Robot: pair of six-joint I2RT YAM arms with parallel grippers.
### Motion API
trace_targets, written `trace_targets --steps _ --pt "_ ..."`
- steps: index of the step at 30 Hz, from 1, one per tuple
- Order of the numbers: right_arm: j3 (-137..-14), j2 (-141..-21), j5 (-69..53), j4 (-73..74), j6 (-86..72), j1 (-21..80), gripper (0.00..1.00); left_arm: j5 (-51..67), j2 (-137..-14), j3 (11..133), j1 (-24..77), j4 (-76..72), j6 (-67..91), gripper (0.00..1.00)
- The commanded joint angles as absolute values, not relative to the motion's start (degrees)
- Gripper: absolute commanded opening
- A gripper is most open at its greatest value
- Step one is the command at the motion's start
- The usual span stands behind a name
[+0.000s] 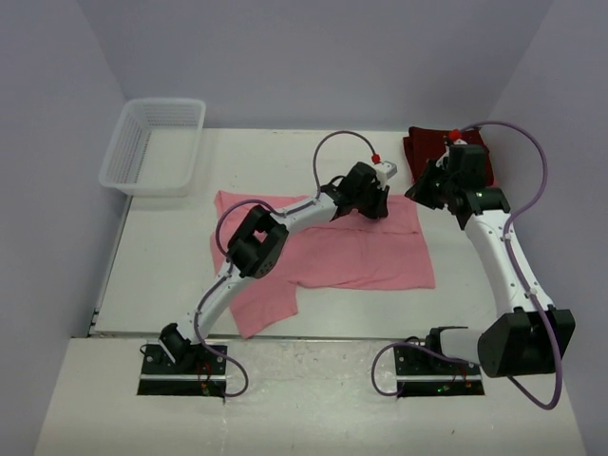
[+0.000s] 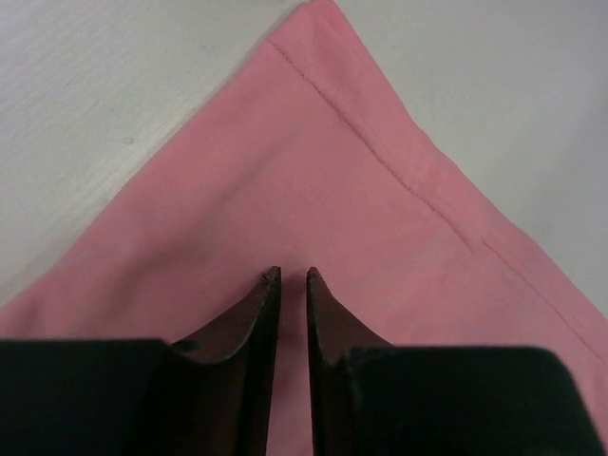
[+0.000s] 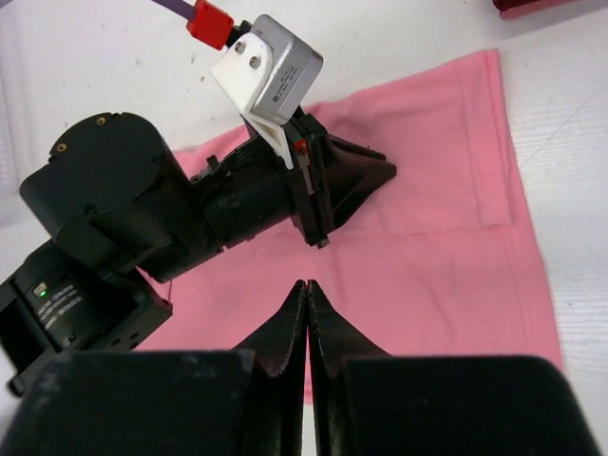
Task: Fold and stack the t-shirts
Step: Fold the flattened tshirt in 1/3 of the way
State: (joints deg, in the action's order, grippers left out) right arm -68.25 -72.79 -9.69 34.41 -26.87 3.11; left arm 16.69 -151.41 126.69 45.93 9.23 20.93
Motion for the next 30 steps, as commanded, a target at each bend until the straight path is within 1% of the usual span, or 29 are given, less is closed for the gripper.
trace_targets --steps 1,2,3,6,8,9,10,11,12,14,17,18,19,20,22,25,27,28,30 --pt "-67.9 -72.2 -11.4 31.6 -27.3 3.6 0.00 7.5 -143.9 122.0 46.1 16.4 14.4 0.22" --pt "-67.9 -72.3 -11.5 31.6 -27.4 3.7 0.00 4.7 -142.5 121.5 46.1 17.0 13.4 0.26" --pt "-67.9 -72.4 -11.8 31.5 -27.4 3.8 0.00 3.3 -139.5 120.3 46.0 17.8 13.0 0.36" --pt "-68.3 -72.1 -12.1 31.6 -27.4 4.0 0.00 0.4 -134.4 117.3 45.8 18.4 12.0 0.43" --pt "-68.5 -71.5 -12.0 31.6 -27.4 4.1 0.00 -3.1 -129.0 112.8 45.7 17.8 11.6 0.50" --pt "-68.5 -70.8 -12.1 31.6 -27.3 4.1 0.00 -3.9 -127.3 111.5 45.7 17.8 11.7 0.58" --pt "-68.6 -70.5 -12.1 31.8 -27.3 4.0 0.00 -5.3 -124.0 108.7 45.7 17.6 11.7 0.63" --pt "-68.7 -70.2 -12.0 31.7 -27.2 4.0 0.00 -4.9 -122.6 107.2 45.7 17.1 11.7 0.69" --pt "-68.6 -69.9 -12.2 31.7 -27.3 4.1 0.00 -3.4 -121.4 105.9 45.6 16.1 11.2 0.76" --pt "-68.5 -69.5 -12.8 31.3 -27.4 4.2 0.00 -1.1 -120.8 105.4 45.6 15.3 10.2 0.79" --pt "-69.4 -70.7 -13.9 32.2 -27.5 4.5 0.00 -1.6 -123.3 107.8 45.7 17.3 12.1 0.78" --pt "-69.6 -71.0 -14.1 32.8 -27.2 4.6 0.00 -1.8 -123.9 108.3 45.6 17.7 12.7 0.69" --pt "-69.8 -71.4 -13.7 32.9 -27.1 4.7 0.00 -2.3 -125.0 108.9 45.5 18.2 14.0 0.58" --pt "-69.5 -71.5 -13.5 32.7 -26.5 5.0 0.00 -2.6 -125.2 108.9 45.4 18.2 14.6 0.28" --pt "-69.0 -72.4 -13.7 32.1 -26.1 5.0 0.00 -3.0 -125.7 108.5 45.0 17.9 16.2 0.01" --pt "-70.5 -76.6 -14.0 33.7 -25.3 5.4 0.00 -2.5 -125.9 107.7 44.1 16.9 16.3 0.00" --pt "-70.5 -78.7 -14.2 32.7 -25.4 6.2 0.00 -4.5 -125.2 107.0 43.7 17.5 16.6 0.00" --pt "-70.6 -79.4 -14.2 32.3 -25.5 6.5 0.00 -5.6 -124.6 106.1 43.5 17.3 17.0 0.00" --pt "-71.5 -81.7 -13.4 32.6 -25.3 7.4 0.00 -3.8 -122.4 101.9 42.4 13.8 17.4 0.00"
